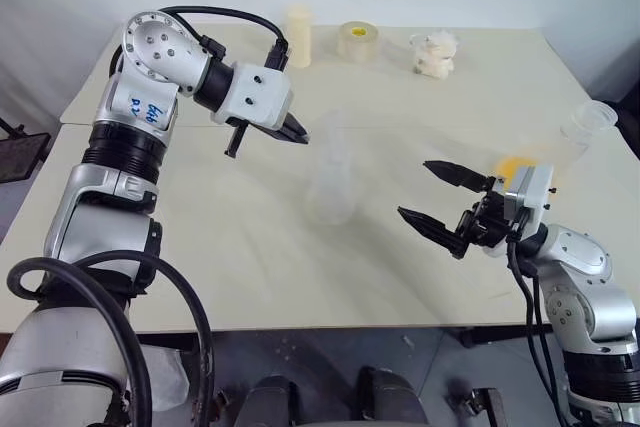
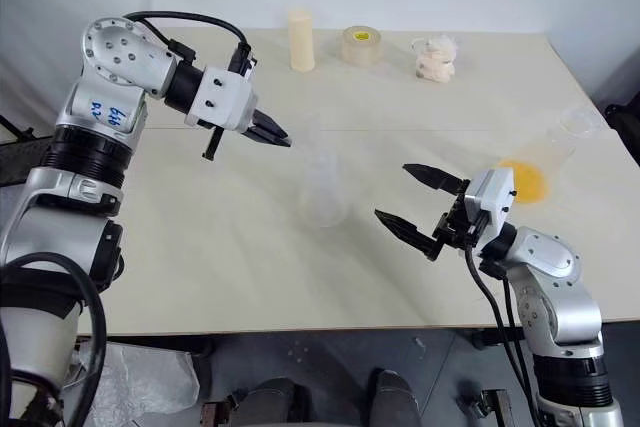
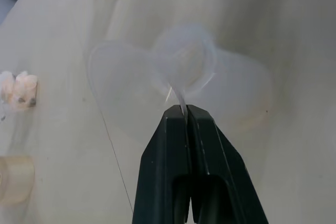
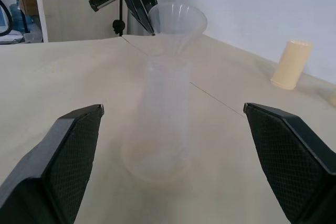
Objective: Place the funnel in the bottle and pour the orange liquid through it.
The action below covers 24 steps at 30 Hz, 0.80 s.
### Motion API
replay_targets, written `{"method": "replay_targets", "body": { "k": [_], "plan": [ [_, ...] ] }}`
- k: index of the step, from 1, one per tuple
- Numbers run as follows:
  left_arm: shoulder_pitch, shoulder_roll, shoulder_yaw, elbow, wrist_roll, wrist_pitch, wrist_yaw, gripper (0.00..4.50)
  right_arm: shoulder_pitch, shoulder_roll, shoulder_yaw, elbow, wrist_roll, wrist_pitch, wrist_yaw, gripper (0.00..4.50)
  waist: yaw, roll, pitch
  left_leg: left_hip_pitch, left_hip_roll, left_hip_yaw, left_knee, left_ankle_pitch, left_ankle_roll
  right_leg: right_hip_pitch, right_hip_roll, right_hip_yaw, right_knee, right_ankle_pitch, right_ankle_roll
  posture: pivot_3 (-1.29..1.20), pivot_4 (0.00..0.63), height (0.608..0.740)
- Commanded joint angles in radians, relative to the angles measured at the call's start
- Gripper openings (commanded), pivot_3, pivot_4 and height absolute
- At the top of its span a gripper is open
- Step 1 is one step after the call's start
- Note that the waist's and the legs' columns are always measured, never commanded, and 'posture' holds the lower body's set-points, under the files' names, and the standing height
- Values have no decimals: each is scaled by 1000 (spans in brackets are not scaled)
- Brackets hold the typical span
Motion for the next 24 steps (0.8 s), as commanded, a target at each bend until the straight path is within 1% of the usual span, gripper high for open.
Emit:
{"method": "replay_targets", "body": {
  "k": [1,6,9,10,14,15,21,22,24],
  "plan": [
    [-45,0,-18,7,27,-43,-44,17,-13,6,-13,-11,3,-25,1,4500,1,0,0,0,0,0,0,0,0,0,0,0,0,0,0,0,150,740],
    [-70,-14,-35,34,47,-102,-33,17,-18,13,-8,-2,-5,-30,2,4500,1,0,0,0,0,0,0,0,0,0,0,0,0,0,0,0,150,740],
    [-77,-26,-32,24,41,-104,-28,599,-9,16,-8,-8,-6,-33,5,4500,3,0,0,0,0,0,0,0,0,0,0,0,1,0,0,0,150,740],
    [-79,-30,-30,16,39,-97,-26,878,-7,16,-9,-10,-5,-33,5,4500,3,0,0,0,0,0,1,0,0,0,0,0,1,0,0,0,150,740],
    [-68,-40,-11,-44,-1,-19,-35,2071,4,12,-15,-19,-3,-37,5,4500,2,0,0,0,0,0,1,0,0,0,0,0,1,0,0,0,150,740],
    [-62,-36,-9,-60,-4,-6,-36,2454,8,11,-17,-23,-1,-37,5,4500,2,0,0,0,0,0,1,0,0,0,0,0,1,0,0,0,150,740],
    [-17,-9,7,-169,-44,109,-43,4348,23,3,-26,-41,8,-33,7,4500,0,0,0,0,0,-2,1,0,0,0,0,0,1,0,0,0,150,740],
    [-9,-3,14,-198,-58,148,-40,4483,24,-1,-31,-45,12,-30,8,4500,1,0,0,0,0,-2,1,0,0,0,0,0,1,0,0,0,150,740],
    [11,7,33,-249,-84,236,-24,4483,23,-5,-39,-41,13,-31,7,4500,0,0,0,0,0,-4,1,0,0,0,-1,0,2,0,0,0,150,740]
  ]
}}
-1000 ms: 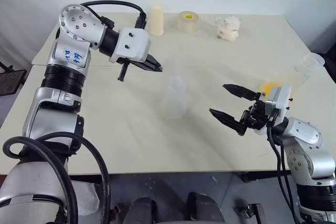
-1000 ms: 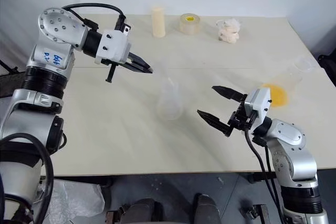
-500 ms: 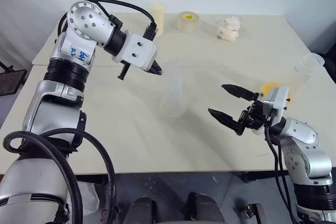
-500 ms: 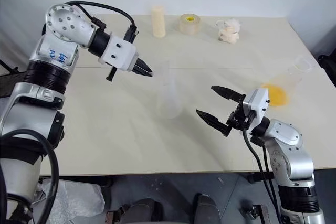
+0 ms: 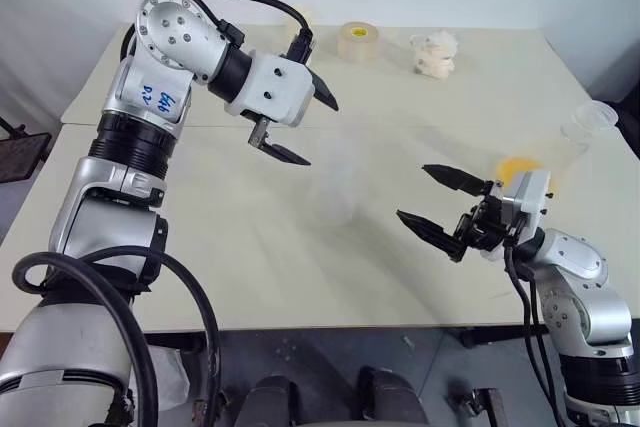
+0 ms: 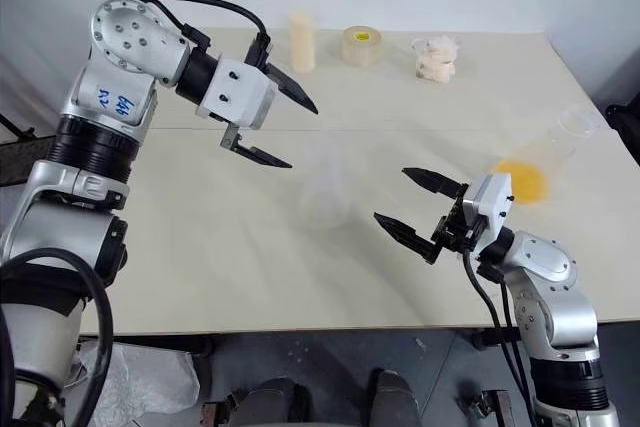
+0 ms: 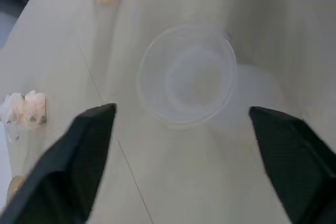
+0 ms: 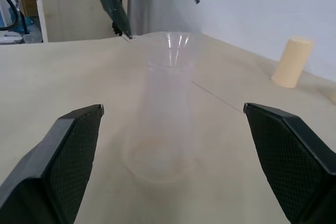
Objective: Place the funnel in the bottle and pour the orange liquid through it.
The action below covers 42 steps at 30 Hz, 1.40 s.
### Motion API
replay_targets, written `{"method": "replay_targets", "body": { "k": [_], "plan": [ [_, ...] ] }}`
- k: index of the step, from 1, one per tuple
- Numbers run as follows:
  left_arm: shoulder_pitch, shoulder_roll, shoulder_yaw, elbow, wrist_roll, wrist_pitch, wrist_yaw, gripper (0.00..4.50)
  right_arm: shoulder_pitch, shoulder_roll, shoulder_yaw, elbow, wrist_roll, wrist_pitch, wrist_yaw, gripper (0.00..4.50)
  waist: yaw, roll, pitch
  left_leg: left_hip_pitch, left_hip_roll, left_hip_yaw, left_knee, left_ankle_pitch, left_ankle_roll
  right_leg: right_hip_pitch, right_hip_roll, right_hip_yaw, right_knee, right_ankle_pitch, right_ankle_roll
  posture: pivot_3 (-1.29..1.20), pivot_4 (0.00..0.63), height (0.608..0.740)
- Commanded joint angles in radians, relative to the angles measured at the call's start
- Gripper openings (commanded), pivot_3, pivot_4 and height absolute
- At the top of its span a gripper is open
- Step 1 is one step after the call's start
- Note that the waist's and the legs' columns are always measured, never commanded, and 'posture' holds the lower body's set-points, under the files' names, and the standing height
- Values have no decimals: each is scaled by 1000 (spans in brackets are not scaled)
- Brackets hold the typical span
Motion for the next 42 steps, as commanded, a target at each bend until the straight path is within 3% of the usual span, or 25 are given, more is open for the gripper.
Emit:
{"method": "replay_targets", "body": {
  "k": [1,9,15,19,25,35,42],
  "plan": [
    [23,32,61,-110,-68,156,-9,4483,6,-20,-43,-39,20,-13,3,4500,0,0,0,0,0,-1,0,0,0,0,0,0,0,0,0,0,150,740],
    [189,95,234,-273,-210,500,116,4483,63,-59,-115,-112,50,33,-41,4500,1,1,0,1,0,-5,1,0,0,0,0,1,2,0,0,0,150,740],
    [451,93,422,-387,-393,648,198,4483,198,-64,-198,-195,23,90,-162,4500,1,1,0,2,0,-8,1,0,0,0,-1,2,6,0,0,0,150,740],
    [612,74,482,-408,-461,639,204,4483,237,-32,-236,-211,-8,99,-277,4500,2,1,0,2,0,-7,3,0,0,1,-1,3,6,0,0,0,150,740],
    [764,93,473,-402,-467,605,163,4483,353,24,-319,-296,-60,128,-447,4500,21,1,0,3,0,-6,2,0,0,0,-1,5,6,0,0,0,150,740],
    [772,86,454,-270,-438,488,132,4483,566,125,-459,-441,-38,145,-587,4500,18,2,-1,6,-1,-1,1,0,0,1,1,10,5,0,0,0,150,740],
    [774,62,462,-304,-463,482,162,4483,471,66,-484,-315,-83,196,-654,4500,19,2,-1,7,-1,1,1,0,0,1,0,12,5,0,0,0,150,740]
  ]
}}
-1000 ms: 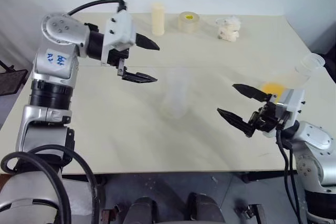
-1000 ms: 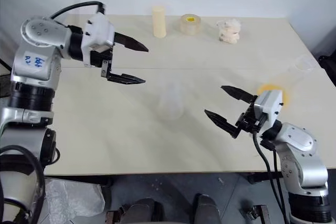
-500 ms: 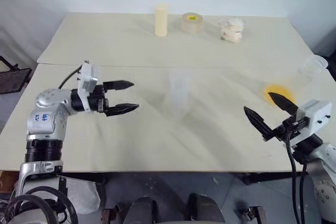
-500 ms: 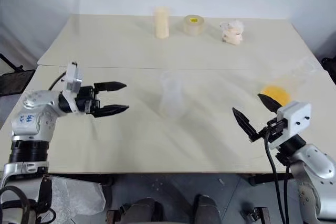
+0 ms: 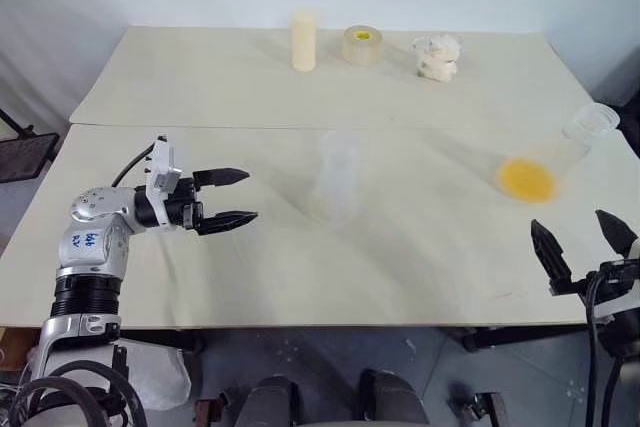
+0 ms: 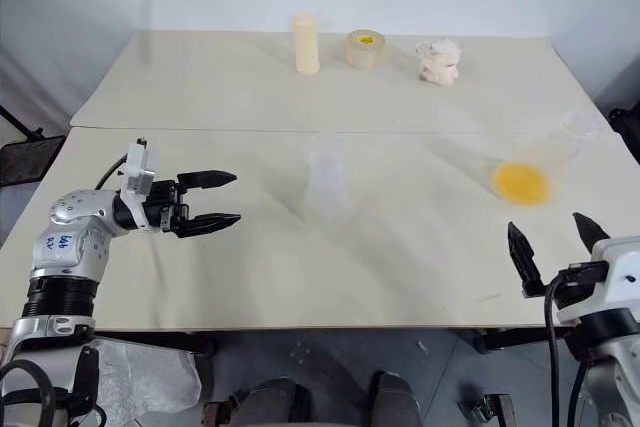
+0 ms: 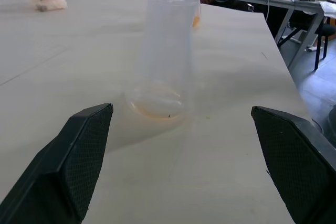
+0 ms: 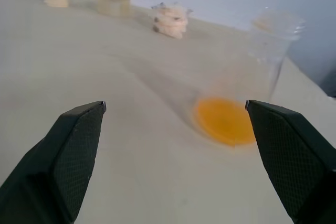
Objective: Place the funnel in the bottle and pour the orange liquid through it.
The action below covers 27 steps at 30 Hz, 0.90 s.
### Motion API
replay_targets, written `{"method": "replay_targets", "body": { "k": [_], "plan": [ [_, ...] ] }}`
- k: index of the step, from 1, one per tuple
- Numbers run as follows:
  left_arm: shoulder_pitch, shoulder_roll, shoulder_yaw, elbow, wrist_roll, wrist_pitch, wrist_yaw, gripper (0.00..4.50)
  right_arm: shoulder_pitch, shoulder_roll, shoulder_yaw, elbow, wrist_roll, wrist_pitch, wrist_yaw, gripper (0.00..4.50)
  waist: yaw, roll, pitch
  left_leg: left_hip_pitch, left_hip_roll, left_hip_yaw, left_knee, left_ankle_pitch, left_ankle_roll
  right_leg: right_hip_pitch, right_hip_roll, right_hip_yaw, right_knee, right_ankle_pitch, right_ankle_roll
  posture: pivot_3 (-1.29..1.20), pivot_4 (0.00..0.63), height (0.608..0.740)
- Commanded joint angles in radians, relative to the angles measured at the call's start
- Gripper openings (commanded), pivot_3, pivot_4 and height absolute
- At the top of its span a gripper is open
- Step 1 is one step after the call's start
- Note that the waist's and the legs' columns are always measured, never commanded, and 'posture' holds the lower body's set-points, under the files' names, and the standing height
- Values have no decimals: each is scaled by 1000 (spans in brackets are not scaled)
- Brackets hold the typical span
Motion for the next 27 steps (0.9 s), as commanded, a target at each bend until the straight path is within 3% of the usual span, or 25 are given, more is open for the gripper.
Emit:
{"method": "replay_targets", "body": {
  "k": [1,12,27],
  "plan": [
    [-2,-1,16,-54,-23,-10,17,4483,-73,-40,-33,70,-36,18,-49,4500,1,0,0,0,0,0,0,0,0,0,0,0,0,0,0,0,150,740],
    [106,-13,36,-222,-81,35,82,4483,-432,-132,60,452,-131,-40,-29,4500,-2,1,0,0,1,-1,-1,0,0,0,0,0,0,0,0,0,150,740],
    [180,-7,57,-327,-105,71,145,4483,-679,-146,155,790,-270,-205,-36,4500,-12,1,0,-1,1,-1,-1,0,0,-1,0,-1,0,0,0,0,150,740]
  ]
}}
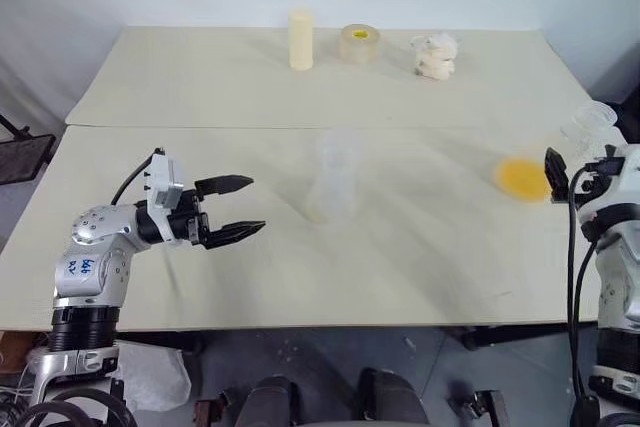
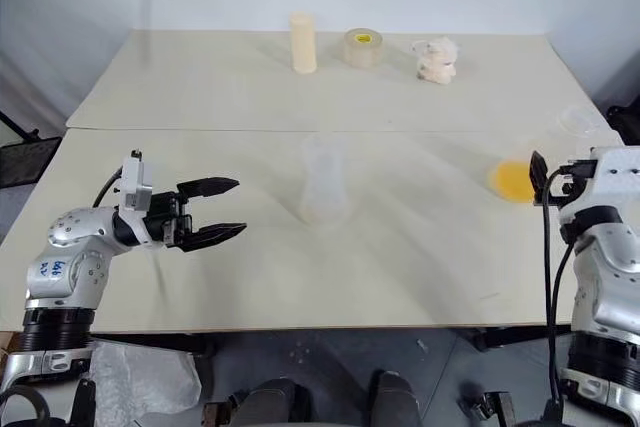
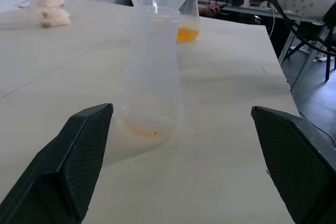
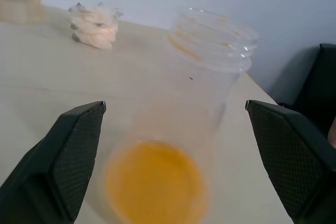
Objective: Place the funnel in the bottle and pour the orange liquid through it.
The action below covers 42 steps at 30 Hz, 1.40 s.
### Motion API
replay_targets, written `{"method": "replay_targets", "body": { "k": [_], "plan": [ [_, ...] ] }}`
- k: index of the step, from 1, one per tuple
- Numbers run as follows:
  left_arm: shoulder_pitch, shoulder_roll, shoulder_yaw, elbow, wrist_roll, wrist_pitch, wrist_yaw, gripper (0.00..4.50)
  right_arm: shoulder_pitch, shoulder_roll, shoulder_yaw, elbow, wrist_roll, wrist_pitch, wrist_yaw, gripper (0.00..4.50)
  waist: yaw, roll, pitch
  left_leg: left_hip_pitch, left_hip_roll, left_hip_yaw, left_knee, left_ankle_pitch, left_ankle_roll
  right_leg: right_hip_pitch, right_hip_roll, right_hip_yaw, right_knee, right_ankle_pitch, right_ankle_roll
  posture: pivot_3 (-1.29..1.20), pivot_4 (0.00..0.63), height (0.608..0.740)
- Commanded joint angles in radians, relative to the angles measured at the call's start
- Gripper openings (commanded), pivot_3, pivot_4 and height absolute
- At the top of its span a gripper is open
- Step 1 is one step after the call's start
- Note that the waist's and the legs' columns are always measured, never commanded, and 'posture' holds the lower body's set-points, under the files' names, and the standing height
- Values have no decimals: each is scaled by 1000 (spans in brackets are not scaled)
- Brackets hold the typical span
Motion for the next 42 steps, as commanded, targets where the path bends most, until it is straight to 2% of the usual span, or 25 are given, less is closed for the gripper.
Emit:
{"method": "replay_targets", "body": {
  "k": [1,9,15,24,30,34,36,38,42],
  "plan": [
    [13,8,21,-44,-28,2,12,4483,-37,-7,11,29,-32,-52,-26,4500,-2,0,0,0,0,0,0,0,0,0,0,0,0,0,0,0,150,740],
    [47,19,33,-87,-48,18,26,4483,-133,-1,43,164,-99,-152,-88,4500,-15,1,0,0,2,-1,-1,0,0,0,0,0,0,0,0,0,150,740],
    [50,24,34,-90,-53,20,33,4483,-185,-2,56,261,-105,-203,-101,4500,-14,1,1,-1,3,-1,-1,0,0,0,0,0,-1,0,0,0,150,740],
    [42,22,29,-84,-51,15,36,4483,-342,-13,83,511,-138,-315,-125,4500,-19,5,3,-1,3,0,-1,0,0,0,0,0,-1,0,0,0,150,740],
    [50,25,34,-91,-54,16,37,4483,-382,-6,89,570,-128,-353,-128,4500,-20,6,4,-1,3,-1,-1,0,0,0,0,0,-1,0,0,0,150,740],
    [48,26,36,-85,-54,15,35,4500,-391,13,65,557,-82,-340,-126,3604,-24,7,4,-1,4,-1,-1,0,0,0,0,0,-1,0,0,0,150,740],
    [43,25,34,-80,-54,14,32,4500,-394,13,61,547,-73,-339,-137,2843,-27,7,4,-1,4,-1,-1,0,0,0,0,0,-1,0,0,0,150,740],
    [39,24,32,-75,-54,13,31,4500,-395,11,64,543,-70,-335,-141,2466,-26,8,5,-2,4,-2,-1,0,0,0,0,-1,-1,0,0,0,150,740],
    [25,15,24,-60,-53,9,23,4500,-380,15,61,475,-49,-299,-142,2466,-28,8,5,-2,4,-2,-1,0,0,-1,-1,0,-1,0,0,0,150,740]
  ]
}}
